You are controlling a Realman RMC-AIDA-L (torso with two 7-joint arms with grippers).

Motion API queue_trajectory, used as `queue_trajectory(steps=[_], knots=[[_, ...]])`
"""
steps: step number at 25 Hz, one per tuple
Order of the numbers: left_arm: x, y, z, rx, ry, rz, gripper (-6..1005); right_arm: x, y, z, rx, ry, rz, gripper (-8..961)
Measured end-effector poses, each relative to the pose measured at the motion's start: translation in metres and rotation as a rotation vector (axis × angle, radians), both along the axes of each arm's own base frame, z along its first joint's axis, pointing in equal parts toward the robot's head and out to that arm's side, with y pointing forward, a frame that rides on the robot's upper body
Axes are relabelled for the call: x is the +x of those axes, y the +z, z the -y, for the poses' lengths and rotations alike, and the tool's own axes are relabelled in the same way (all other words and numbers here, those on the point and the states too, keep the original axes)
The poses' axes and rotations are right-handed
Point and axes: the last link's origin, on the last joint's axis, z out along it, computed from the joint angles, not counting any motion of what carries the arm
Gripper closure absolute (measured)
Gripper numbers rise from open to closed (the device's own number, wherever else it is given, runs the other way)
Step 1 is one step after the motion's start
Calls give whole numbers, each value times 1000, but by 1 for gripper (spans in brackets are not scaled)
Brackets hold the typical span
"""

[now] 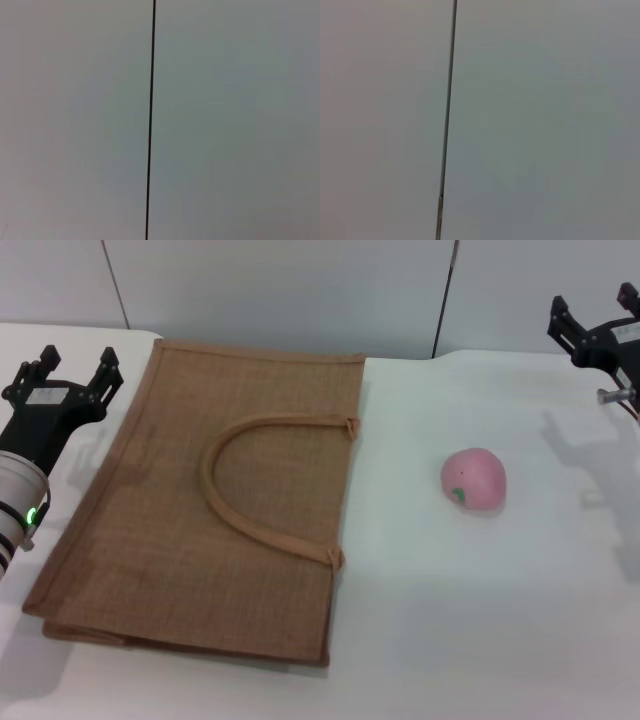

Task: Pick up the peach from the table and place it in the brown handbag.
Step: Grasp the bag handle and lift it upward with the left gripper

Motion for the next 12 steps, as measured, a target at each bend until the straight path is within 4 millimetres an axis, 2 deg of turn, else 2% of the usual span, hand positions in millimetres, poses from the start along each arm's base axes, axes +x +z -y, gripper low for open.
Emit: queue_trajectory(steps=[12], knots=[[1, 0, -1, -1, 0, 1, 235, -3, -2, 0, -3, 9, 0, 96]])
